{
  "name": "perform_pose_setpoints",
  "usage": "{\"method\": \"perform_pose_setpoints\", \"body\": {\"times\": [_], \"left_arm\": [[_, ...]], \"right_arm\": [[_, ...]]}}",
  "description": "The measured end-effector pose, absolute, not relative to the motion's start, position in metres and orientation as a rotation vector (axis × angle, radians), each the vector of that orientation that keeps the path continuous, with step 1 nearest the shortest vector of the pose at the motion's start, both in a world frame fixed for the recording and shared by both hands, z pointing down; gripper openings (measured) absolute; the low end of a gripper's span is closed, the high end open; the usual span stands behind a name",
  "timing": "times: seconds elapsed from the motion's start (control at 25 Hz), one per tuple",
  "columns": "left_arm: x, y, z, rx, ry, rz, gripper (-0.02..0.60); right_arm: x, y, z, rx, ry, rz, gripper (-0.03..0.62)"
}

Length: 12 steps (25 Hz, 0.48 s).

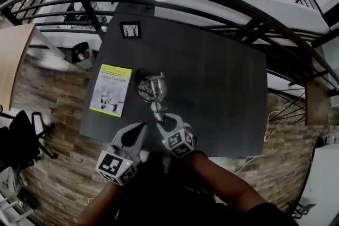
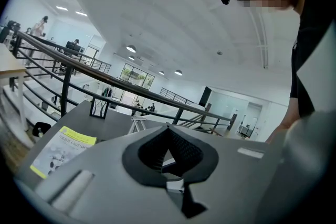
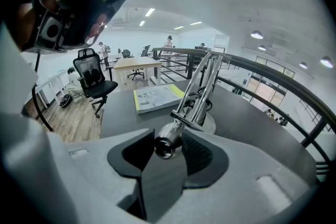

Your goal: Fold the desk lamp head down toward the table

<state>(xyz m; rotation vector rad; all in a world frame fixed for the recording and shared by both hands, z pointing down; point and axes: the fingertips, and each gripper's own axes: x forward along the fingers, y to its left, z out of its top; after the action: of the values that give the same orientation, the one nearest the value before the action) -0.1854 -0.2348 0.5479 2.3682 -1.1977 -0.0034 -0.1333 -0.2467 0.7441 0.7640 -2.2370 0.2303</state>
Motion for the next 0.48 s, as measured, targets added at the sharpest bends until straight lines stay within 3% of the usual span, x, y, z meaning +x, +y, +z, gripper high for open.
{"method": "perform_pose_setpoints", "body": {"times": [0.28, 0.48], "left_arm": [[-0.183, -0.234, 0.540, 2.392, -1.219, -0.021, 0.002], [-0.176, -0.233, 0.524, 2.419, -1.268, -0.043, 0.002]], "right_arm": [[-0.135, -0.247, 0.722, 0.762, -2.277, 0.191, 0.140], [-0.130, -0.252, 0.667, 0.812, -2.400, 0.167, 0.071]]}}
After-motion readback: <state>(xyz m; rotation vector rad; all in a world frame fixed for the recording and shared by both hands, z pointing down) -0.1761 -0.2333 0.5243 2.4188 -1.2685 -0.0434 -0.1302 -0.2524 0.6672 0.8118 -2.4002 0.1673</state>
